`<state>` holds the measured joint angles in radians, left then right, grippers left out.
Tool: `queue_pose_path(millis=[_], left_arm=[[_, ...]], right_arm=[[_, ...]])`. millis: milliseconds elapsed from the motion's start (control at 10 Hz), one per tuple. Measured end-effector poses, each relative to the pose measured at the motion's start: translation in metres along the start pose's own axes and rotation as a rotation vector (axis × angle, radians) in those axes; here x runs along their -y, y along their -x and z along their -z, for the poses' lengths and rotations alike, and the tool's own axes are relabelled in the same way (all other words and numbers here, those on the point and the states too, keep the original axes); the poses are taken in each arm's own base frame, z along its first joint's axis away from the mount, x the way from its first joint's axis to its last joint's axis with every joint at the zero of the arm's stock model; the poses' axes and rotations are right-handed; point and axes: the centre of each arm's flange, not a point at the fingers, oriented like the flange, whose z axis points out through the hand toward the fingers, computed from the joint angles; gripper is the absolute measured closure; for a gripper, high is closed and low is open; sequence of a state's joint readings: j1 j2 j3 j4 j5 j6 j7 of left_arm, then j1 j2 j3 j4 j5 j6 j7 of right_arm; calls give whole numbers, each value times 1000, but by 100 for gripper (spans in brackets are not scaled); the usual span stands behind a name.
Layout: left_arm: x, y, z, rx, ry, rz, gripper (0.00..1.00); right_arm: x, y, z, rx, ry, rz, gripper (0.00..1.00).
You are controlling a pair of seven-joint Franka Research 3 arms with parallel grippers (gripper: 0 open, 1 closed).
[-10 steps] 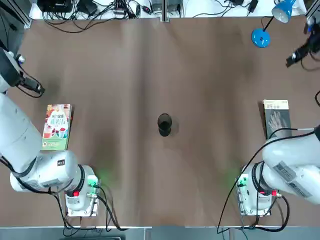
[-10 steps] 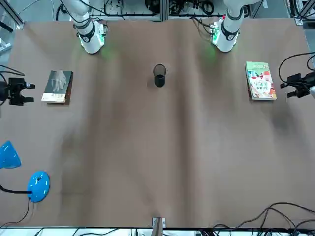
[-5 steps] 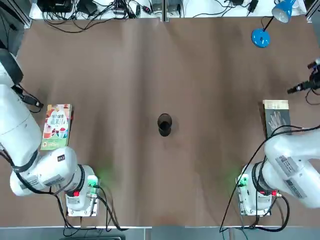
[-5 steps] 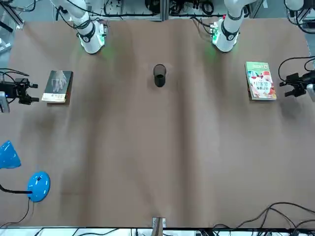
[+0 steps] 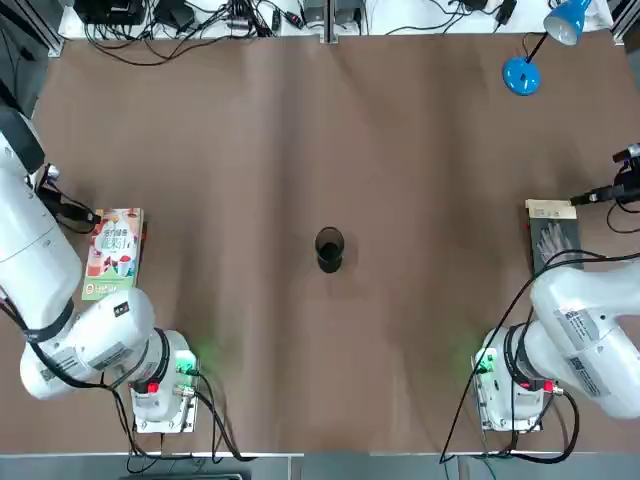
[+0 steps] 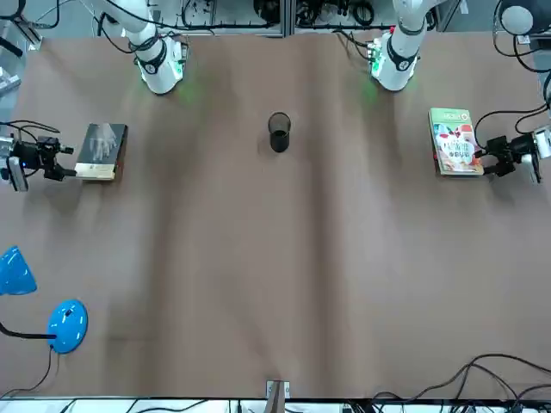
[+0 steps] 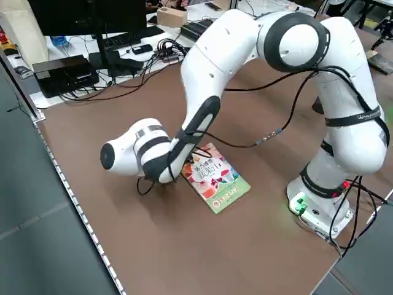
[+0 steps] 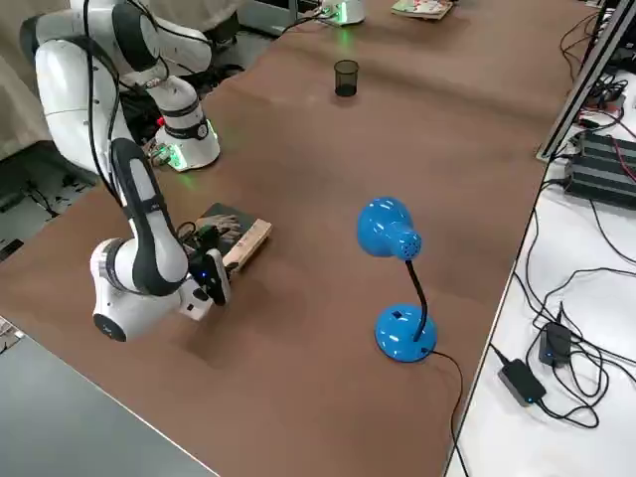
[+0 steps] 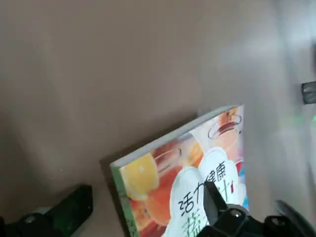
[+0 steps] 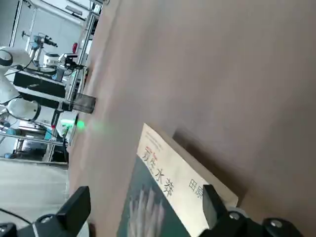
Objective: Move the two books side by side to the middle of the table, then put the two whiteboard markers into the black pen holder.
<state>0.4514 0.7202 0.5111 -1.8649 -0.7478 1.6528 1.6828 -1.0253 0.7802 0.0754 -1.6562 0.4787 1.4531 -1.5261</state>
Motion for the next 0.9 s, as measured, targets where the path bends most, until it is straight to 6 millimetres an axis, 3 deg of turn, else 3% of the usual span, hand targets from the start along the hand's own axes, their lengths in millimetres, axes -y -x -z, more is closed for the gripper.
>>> queue_pose_path(millis=[300, 600, 900], left_arm=[[-5, 0, -9, -33, 71, 9, 1], [-2, 0, -12, -67, 77, 19, 16], [1, 4, -13, -87, 77, 32, 65]], right_arm=[[-11, 3, 8, -21, 16, 1, 0], [-16, -4, 15, -38, 28, 16, 0], [-9, -16, 17, -37, -5, -36, 0]])
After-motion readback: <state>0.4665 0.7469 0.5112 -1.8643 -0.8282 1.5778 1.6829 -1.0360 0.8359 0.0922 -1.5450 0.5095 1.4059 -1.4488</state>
